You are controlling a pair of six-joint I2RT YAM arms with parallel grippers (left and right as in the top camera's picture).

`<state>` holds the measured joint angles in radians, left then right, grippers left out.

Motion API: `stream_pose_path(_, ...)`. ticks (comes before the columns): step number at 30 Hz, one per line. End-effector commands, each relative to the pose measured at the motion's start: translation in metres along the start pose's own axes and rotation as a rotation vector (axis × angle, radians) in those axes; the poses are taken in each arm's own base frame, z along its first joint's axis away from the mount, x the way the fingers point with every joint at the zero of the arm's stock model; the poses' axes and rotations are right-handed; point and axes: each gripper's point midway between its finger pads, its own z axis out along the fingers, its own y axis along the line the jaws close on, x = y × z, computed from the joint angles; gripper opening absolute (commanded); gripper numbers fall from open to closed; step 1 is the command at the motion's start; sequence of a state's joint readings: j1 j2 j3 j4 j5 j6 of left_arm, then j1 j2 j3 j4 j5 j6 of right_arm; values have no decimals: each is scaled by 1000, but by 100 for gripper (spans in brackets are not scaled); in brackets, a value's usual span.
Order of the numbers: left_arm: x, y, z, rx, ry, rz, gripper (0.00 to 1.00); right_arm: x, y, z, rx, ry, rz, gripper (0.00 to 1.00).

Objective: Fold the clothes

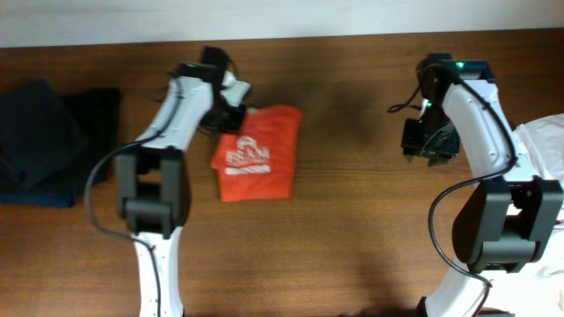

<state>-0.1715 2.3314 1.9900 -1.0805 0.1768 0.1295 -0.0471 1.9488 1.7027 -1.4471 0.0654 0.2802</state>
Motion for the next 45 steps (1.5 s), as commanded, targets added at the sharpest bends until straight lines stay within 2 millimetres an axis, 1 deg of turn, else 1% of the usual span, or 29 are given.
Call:
stream_pose_path(1, -5, 98, -150, -414, -225, -151, 0, -7, -20, -12, 9, -44, 35, 42)
stream_pose_path(3, 9, 139, -199, -589, -274, -221, 0, -8, -24, -11, 9, -42, 48, 42)
stream_pose_path(4, 18, 166, -229, -686, -316, -273, 1, -8, -25, -11, 8, -42, 50, 42)
stream_pose_path(5, 21, 184, -243, -717, -337, -270, 1, -8, -25, -11, 8, -42, 50, 42)
stream_pose_path(7, 28, 215, -258, -769, -356, -266, 2, -7, -25, -11, 9, -39, 50, 42)
stream_pose_path(9, 38, 249, -276, -814, -408, -341, 2, -6, -25, -11, 11, -33, 49, 42)
stream_pose_path(14, 66, 300, -289, -774, -474, -442, 2, -5, -25, -11, 11, -31, 49, 42)
stream_pose_path(18, 97, 346, -265, -752, -425, -525, 2, -5, -25, -11, 11, -31, 49, 41)
stream_pose_path(20, 114, 377, -264, -781, -444, -594, 2, -5, -25, -11, 11, -31, 49, 41)
stream_pose_path(21, 121, 388, -263, -790, -450, -619, 17, -5, -25, -11, 11, -31, 49, 41)
stream_pose_path(22, 131, 400, -255, -792, -436, -647, 38, -5, -25, -11, 11, -31, 49, 41)
stream_pose_path(24, 159, 418, -235, -759, -416, -807, 61, -5, -25, -11, 11, -31, 49, 42)
stream_pose_path(25, 178, 423, -225, -722, -406, -926, 69, -5, -25, -11, 11, -31, 49, 41)
stream_pose_path(26, 184, 422, -219, -648, -419, -957, 81, -5, -25, -11, 11, -31, 49, 41)
stream_pose_path(27, 180, 418, -223, -572, -466, -950, 91, -5, -26, -11, 11, -31, 49, 42)
stream_pose_path(28, 178, 417, -228, -568, -481, -945, 96, -5, -25, -11, 11, -32, 49, 42)
stream_pose_path(29, 174, 413, -240, -578, -508, -929, 99, -6, -25, -11, 11, -33, 49, 42)
stream_pose_path(31, 154, 398, -286, -620, -609, -879, 99, -6, -25, -11, 11, -32, 44, 47)
stream_pose_path(32, 144, 387, -301, -615, -648, -851, 99, -6, -25, -11, 11, -32, 44, 52)
stream_pose_path(33, 127, 368, -312, -580, -688, -806, 99, -6, -25, -11, 11, -32, 44, 64)
stream_pose_path(34, 117, 357, -314, -556, -699, -780, 99, -6, -25, -11, 11, -32, 44, 72)
stream_pose_path(35, 92, 326, -307, -475, -698, -714, 99, -6, -25, -11, 10, -33, 44, 85)
stream_pose_path(37, 60, 268, -274, -359, -600, -624, 99, -3, -9, -12, -82, -15, -18, 91)
stream_pose_path(39, 48, 212, -244, -274, -475, -552, 99, 4, 15, -15, -217, 10, -101, 96)
stream_pose_path(40, 47, 179, -228, -229, -392, -512, 99, 6, 20, -17, -253, 17, -133, 100)
stream_pose_path(41, 50, 161, -220, -209, -339, -493, 99, 10, 25, -18, -286, 26, -168, 99)
stream_pose_path(42, 60, 134, -208, -176, -243, -465, 99, 14, 24, -18, -285, 43, -188, 99)
stream_pose_path(43, 72, 115, -201, -152, -162, -453, 99, 19, 23, -18, -282, 62, -187, 99)
stream_pose_path(45, 91, 99, -196, -127, -66, -454, 99, 27, 21, -19, -276, 98, -184, 99)
